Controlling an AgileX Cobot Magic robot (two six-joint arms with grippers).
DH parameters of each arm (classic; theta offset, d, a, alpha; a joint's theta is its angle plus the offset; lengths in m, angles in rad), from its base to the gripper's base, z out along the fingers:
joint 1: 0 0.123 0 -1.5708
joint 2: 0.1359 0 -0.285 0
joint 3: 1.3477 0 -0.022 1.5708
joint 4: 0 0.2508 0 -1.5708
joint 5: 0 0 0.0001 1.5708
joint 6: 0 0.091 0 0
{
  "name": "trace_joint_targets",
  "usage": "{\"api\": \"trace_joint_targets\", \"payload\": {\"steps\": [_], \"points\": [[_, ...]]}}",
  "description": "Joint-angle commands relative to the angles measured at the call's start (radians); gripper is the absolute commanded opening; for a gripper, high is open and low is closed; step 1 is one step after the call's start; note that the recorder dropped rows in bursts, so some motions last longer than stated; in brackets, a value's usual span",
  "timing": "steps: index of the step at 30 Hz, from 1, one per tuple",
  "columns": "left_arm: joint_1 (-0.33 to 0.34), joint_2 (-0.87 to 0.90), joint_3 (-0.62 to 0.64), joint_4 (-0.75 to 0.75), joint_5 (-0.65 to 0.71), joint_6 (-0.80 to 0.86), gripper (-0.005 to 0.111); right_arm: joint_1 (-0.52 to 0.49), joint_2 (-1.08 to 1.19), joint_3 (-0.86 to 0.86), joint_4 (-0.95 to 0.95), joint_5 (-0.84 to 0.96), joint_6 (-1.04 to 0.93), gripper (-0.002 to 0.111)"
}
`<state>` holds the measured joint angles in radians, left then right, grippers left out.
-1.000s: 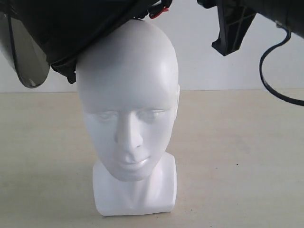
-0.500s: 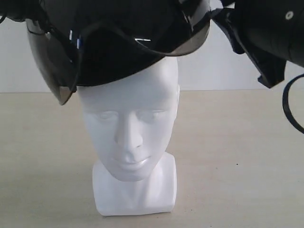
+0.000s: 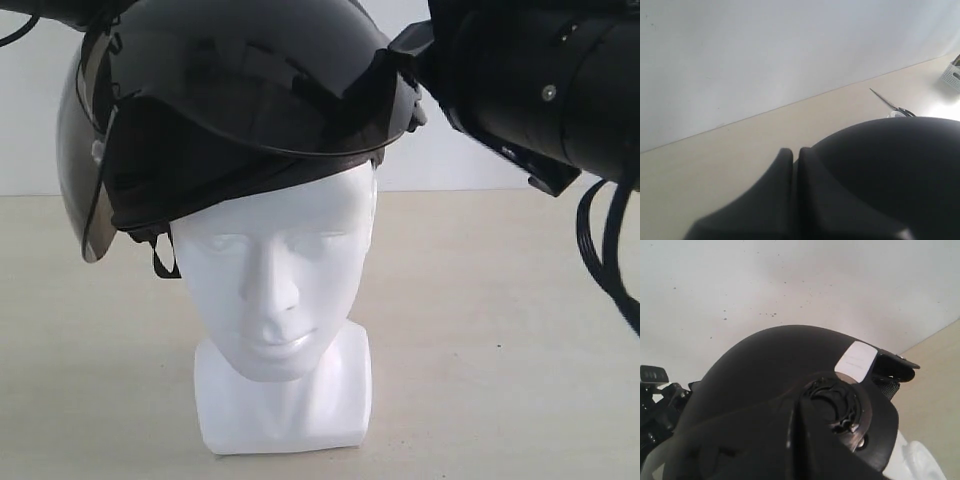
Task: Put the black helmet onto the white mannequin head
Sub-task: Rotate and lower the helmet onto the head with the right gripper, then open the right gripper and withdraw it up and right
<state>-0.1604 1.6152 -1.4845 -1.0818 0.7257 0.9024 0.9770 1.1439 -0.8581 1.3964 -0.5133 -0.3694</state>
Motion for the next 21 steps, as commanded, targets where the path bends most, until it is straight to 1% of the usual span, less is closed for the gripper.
{"api": "trace_joint_targets", "payload": {"steps": [1, 4, 6, 8, 9, 10, 11, 17, 21], "points": [[0.0, -0.003, -0.005, 0.002, 0.003, -0.003, 0.004, 0.01, 0.006, 0.008, 0.007, 0.058, -0.039, 0.001], [0.0, -0.003, -0.005, 0.002, -0.025, -0.005, 0.004, 0.01, -0.017, 0.008, 0.007, 0.026, -0.098, 0.011], [0.002, -0.003, -0.005, 0.002, -0.046, -0.008, 0.004, 0.01, -0.036, 0.008, 0.003, 0.002, -0.146, 0.025], [0.015, -0.01, -0.005, 0.0, -0.053, -0.008, 0.004, 0.01, -0.053, 0.008, 0.003, -0.014, -0.172, 0.043], [0.022, -0.012, -0.005, -0.002, -0.056, -0.008, 0.004, 0.01, -0.057, 0.008, 0.011, -0.029, -0.186, 0.05], [0.032, -0.016, -0.005, -0.002, -0.058, -0.015, 0.004, 0.01, -0.062, 0.008, 0.023, -0.045, -0.193, 0.054], [0.045, -0.02, -0.005, -0.002, -0.061, -0.026, 0.004, 0.01, -0.064, 0.008, 0.043, -0.058, -0.201, 0.055], [0.125, -0.046, -0.005, -0.002, -0.042, -0.06, 0.004, 0.01, -0.065, 0.008, 0.051, -0.093, -0.227, 0.055], [0.177, -0.079, -0.005, -0.002, -0.016, -0.115, 0.004, 0.01, -0.103, 0.008, 0.06, -0.107, -0.345, 0.055]]}}
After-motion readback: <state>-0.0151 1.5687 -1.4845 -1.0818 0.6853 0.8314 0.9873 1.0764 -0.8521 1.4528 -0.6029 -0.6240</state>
